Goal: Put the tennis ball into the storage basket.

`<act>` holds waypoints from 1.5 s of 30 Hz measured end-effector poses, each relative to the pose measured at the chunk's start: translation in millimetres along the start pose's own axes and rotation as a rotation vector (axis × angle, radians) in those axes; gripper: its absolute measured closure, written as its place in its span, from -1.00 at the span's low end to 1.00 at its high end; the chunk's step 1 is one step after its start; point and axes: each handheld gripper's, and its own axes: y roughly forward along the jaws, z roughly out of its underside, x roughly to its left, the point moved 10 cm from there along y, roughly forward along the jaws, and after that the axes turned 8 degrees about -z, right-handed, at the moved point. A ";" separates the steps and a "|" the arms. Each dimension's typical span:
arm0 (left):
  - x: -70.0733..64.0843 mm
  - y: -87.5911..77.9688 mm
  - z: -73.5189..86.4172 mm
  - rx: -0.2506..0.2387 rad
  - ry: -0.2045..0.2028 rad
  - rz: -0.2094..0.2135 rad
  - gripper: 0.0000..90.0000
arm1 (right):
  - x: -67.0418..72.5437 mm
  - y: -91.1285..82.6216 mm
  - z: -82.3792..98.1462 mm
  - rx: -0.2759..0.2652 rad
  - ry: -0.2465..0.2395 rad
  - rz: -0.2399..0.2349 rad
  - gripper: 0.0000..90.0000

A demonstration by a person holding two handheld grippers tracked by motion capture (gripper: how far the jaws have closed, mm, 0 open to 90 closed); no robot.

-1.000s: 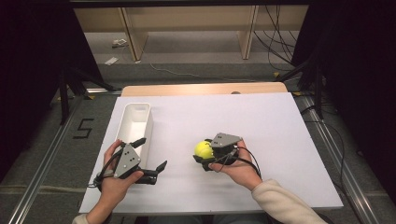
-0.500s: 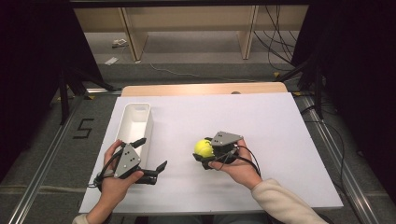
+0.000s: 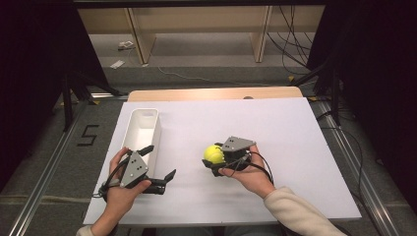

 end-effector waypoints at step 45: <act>-0.3 -0.1 -0.4 0.000 0.003 -0.001 -1.00 | -1.0 4.9 -18.4 -0.034 0.003 0.001 -0.41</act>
